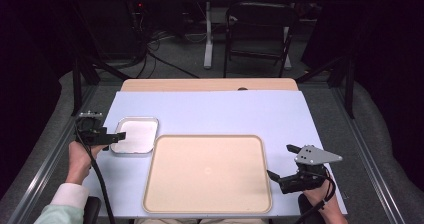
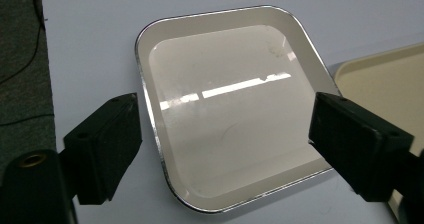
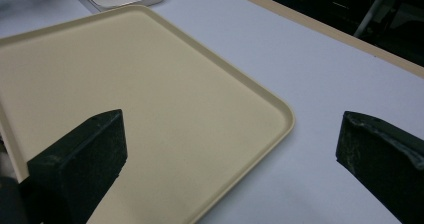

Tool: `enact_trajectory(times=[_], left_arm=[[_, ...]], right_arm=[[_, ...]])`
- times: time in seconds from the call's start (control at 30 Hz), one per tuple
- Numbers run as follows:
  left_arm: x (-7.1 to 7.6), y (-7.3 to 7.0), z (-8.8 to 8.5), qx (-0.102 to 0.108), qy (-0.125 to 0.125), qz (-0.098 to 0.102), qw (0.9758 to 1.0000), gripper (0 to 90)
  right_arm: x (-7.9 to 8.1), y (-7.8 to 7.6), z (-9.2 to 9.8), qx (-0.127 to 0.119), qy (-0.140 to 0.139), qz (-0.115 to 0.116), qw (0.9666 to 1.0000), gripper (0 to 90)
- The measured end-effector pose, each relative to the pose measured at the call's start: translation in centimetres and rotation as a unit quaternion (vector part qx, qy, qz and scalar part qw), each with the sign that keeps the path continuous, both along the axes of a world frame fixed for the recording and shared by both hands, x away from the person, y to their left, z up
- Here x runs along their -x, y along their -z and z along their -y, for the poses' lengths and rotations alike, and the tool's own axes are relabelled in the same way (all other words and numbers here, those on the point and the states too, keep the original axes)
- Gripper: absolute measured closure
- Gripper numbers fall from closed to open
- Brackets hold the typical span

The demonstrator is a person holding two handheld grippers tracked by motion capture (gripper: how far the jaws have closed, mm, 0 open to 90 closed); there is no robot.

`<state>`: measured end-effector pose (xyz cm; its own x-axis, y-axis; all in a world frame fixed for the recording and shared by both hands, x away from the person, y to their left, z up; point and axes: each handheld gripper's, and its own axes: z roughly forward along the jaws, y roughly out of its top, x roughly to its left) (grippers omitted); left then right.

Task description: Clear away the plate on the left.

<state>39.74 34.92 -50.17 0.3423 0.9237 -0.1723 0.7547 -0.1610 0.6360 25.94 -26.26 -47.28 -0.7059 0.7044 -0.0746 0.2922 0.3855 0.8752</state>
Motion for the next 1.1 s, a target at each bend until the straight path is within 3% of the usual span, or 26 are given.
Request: enact_trajectory(times=[0.3,0.7,1.0,1.1], left_arm=[[-1.2,1.1,-0.5,-0.031,-0.025,-0.032,0.9987,34.1],[-1.9,2.3,-1.1,-0.025,-0.051,-0.059,0.9966,53.0],[-2.3,2.7,-1.0,-0.032,-0.047,-0.071,0.9958,68.2],[-2.5,3.0,-1.0,-0.035,-0.046,-0.08,0.9951,68.7]], right_arm=[[-0.2,0.1,-0.1,0.001,-0.009,-0.002,1.0,0.0],[-0.3,0.1,-0.3,0.008,-0.005,-0.008,0.9999,0.0],[-0.4,0.1,-0.2,0.008,-0.005,-0.01,0.9999,0.6],[-0.4,0.2,-0.2,0.008,-0.006,-0.011,0.9999,0.7]])
